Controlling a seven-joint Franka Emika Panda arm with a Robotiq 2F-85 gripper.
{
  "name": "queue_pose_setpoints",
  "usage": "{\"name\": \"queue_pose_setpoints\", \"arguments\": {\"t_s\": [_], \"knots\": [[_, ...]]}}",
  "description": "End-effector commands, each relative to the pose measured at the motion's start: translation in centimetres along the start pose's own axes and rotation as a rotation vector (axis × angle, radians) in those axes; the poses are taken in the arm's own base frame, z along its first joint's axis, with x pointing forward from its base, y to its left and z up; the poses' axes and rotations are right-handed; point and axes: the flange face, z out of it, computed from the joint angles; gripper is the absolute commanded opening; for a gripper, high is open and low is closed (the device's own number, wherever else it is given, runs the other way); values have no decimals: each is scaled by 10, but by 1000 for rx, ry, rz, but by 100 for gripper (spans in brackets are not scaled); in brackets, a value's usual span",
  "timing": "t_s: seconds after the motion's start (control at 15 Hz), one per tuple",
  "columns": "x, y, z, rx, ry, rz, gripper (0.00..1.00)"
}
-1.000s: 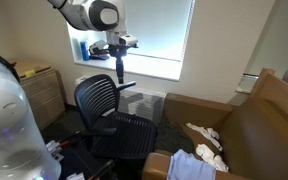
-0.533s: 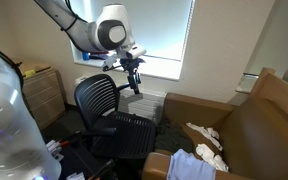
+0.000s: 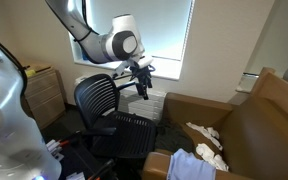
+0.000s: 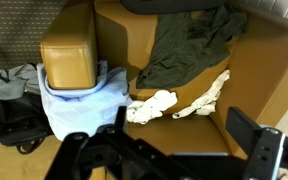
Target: Put the black cloth on the armchair
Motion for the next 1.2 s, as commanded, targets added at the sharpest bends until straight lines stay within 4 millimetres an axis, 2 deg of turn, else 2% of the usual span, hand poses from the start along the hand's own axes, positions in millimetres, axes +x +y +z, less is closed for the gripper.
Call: {"name": "queue_pose_setpoints", "arguments": {"t_s": [0.0,0.13,0.2,0.27,0.47,0.6,0.73,1.0,1.13], "knots": [[0,-2,-2,5,4,-2,100],[-1,-6,-8,12,28,12,100],[9,-8,11,-10,-7,47,100],[21,-5,40,-41,-40,84,100],[34,-4,87,-79,-138,124,100],[38,-17,123,-70,-234,149,100],[52,-36,156,-79,-324,156,100],[89,-44,225,-208,-319,157,100],[100,-50,230,-213,-324,182,100]]}}
